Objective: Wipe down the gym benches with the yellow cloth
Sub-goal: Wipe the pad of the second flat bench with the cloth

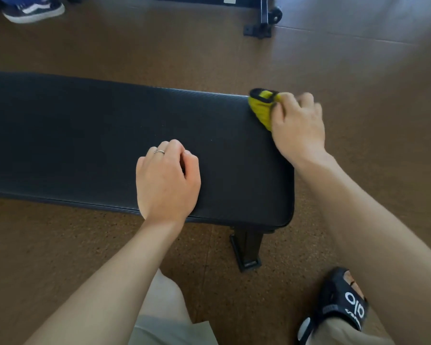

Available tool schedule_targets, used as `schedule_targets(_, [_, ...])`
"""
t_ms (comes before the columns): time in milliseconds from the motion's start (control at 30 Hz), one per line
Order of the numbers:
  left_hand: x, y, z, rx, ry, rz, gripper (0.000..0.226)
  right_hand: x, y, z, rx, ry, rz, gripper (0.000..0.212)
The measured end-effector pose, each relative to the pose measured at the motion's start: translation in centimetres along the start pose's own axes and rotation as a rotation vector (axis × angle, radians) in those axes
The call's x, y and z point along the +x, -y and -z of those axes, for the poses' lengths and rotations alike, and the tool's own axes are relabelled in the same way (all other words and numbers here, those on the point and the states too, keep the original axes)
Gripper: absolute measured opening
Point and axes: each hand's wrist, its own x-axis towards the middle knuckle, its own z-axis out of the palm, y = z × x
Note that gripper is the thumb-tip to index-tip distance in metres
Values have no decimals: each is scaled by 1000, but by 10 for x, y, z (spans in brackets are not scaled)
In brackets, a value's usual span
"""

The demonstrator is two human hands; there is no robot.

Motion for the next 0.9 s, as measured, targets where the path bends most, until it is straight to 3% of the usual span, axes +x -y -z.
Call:
schedule_targets(133, [-2,-2,-2,8,-20,-7,28,1,14,-5,-104,-17,-107,36])
schedule_targets(333, [-1,-2,-2,-38,-27,13,28,33,73,-25,-290,94,225,35])
schedule_targets(467, [-1,-3,0,-91,-56,42,29,-26,83,-17,-231,69,326,31])
schedule_targets(633, [1,11,8,-419,-158,148,27,-145,58,26,-197,143,461,39])
schedule_targets(733, [5,21,10,-606,-220,273,25,-155,50,29,-244,137,453,41])
schedule_targets(900, [11,17,8,-716,-282,333,27,-151,99,1,-254,133,578,44])
